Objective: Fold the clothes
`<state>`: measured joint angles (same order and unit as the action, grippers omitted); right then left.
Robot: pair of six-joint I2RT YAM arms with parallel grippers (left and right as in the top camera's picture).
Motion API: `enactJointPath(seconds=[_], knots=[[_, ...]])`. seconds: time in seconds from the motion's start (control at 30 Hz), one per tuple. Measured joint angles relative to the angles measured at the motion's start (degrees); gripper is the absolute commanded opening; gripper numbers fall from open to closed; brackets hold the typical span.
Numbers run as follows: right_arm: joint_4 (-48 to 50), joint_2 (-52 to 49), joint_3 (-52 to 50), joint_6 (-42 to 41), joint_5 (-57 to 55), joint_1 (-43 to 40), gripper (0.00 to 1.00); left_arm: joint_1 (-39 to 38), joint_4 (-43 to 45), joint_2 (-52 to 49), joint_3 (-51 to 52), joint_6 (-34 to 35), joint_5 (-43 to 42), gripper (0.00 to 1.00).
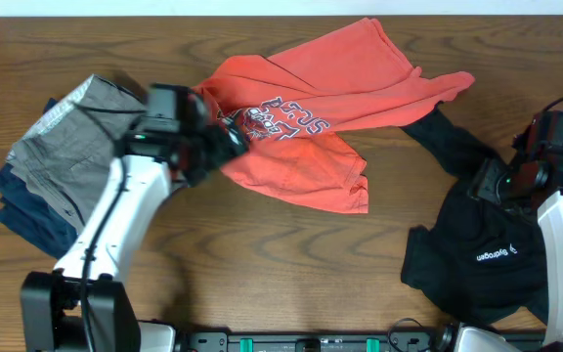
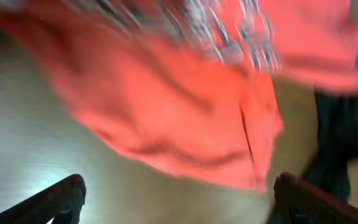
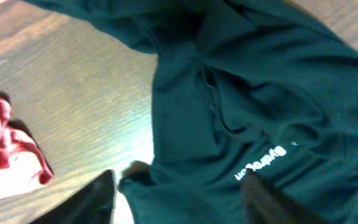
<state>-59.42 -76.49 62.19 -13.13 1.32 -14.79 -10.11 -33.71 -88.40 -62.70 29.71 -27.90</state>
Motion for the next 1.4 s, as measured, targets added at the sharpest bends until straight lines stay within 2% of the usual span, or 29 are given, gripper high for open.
enactJointPath(seconds=[0.1, 0.27, 0.47, 0.57, 0.83, 0.97, 1.0, 1.23, 1.33, 1.4], knots=[[1.2, -2.3, 0.0, 1.4, 3.0, 0.0, 0.59, -6.8, 1.0, 0.0, 0.3, 0.0, -0.2, 0.98], [1.8, -6.0, 0.0, 3.7, 7.6, 0.0, 0.68, -18.1, 6.1, -2.5, 1.6, 1.0, 4.2, 0.98], [1.8, -7.1, 0.0, 4.7, 9.4, 0.0, 0.72, -26.2, 9.7, -12.5, 1.7, 8.5, 6.1, 0.98], [1.8, -7.1, 0.0, 4.7, 9.6, 0.0, 0.72, -27.5, 9.4, -16.4, 1.9, 13.8, 6.6, 0.98], [1.9, -7.1, 0.0, 4.7, 9.8, 0.0, 0.73, -27.7, 11.7, -16.5, 1.7, 26.1, 11.8, 0.98], [1.9, -7.1, 0.0, 4.7, 9.8, 0.0, 0.74, -27.9, 17.3, -17.2, 1.7, 29.6, 14.3, 0.99], [1.9, -7.1, 0.0, 4.7, 9.9, 0.0, 0.74, -27.9, 18.6, -17.3, 1.7, 30.4, 14.7, 0.96], [1.6, -7.1, 0.0, 4.7, 9.9, 0.0, 0.74, -28.4, 20.0, -17.6, 1.7, 36.8, 18.6, 0.95], [1.4, -7.1, 0.0, 4.7, 9.8, 0.0, 0.74, -28.5, 20.0, -17.9, 1.7, 39.6, 19.4, 0.87], [1.4, -7.1, 0.0, 4.7, 9.9, 0.0, 0.74, -28.5, 20.1, -18.3, 1.5, 41.3, 19.8, 0.76]])
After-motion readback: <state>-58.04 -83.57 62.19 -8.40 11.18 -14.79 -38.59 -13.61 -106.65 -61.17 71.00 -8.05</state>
